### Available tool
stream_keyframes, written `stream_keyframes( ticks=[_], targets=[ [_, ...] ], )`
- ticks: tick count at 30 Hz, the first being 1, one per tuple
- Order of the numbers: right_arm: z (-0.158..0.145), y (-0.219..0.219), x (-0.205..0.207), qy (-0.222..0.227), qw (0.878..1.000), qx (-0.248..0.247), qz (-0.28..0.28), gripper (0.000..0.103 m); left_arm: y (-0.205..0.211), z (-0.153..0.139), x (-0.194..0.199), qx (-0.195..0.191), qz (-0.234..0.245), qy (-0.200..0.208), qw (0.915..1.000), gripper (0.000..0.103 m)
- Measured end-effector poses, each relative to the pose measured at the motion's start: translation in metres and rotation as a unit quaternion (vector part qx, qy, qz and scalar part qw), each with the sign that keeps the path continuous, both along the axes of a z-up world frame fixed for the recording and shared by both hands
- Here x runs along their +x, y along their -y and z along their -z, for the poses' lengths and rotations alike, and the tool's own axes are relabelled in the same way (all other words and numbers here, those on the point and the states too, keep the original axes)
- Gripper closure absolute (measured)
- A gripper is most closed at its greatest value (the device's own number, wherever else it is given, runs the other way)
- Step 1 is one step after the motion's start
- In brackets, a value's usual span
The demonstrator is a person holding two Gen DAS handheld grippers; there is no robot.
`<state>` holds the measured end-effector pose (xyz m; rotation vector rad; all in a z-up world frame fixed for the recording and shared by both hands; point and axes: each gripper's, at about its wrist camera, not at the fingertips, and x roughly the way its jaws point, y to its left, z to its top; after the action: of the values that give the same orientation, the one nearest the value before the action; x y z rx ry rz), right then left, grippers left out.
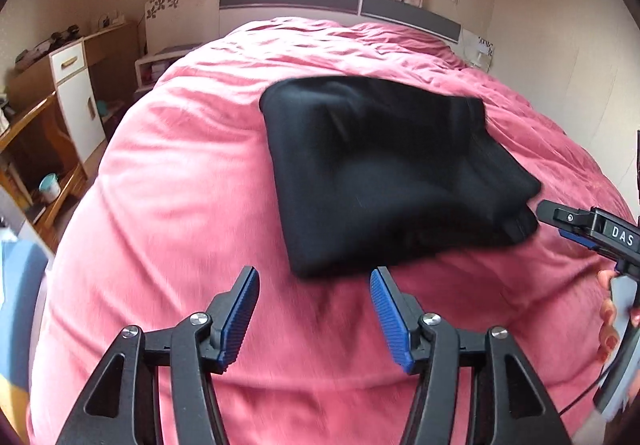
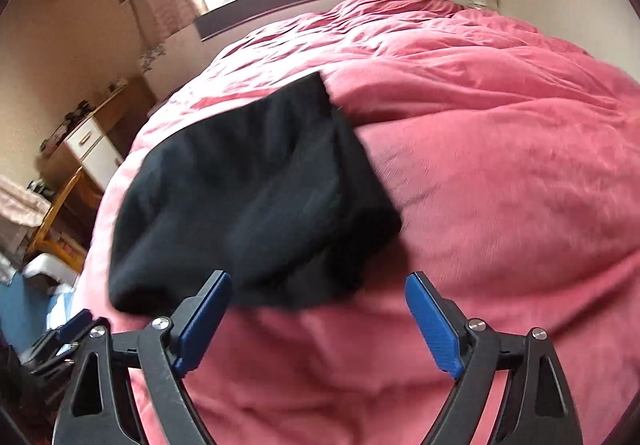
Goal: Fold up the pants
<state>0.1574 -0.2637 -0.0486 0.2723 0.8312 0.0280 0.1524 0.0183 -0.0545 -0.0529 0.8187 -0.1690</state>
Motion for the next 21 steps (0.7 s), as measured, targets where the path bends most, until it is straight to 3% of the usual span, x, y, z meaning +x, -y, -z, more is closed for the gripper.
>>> stream_keyframes(
  ticks=[10,15,18,21],
  targets=[
    [-0.035,-0.051,-0.085,0.044,0.997,-0.052,-0.037,0.005,0.011,-0.034,-0.080,0.029,-0.015,0.046,0.9984,0.044],
    [-0.051,-0.055,-0.112,0.065,0.995,-0.072,-0.040,0.002,0.012,-0.055,-0.107,0.047,-0.065,0.068,0.9945,0.037],
    [-0.059,-0.049,-0.127,0.073,0.995,-0.054,-0.032,0.001,0.016,-0.061,-0.114,0.043,-0.076,0.060,0.9943,0.038],
    [-0.065,-0.051,-0.134,0.077,0.994,-0.068,-0.036,0.001,0.017,-0.066,-0.124,0.027,-0.080,0.063,0.9945,0.037]
  ],
)
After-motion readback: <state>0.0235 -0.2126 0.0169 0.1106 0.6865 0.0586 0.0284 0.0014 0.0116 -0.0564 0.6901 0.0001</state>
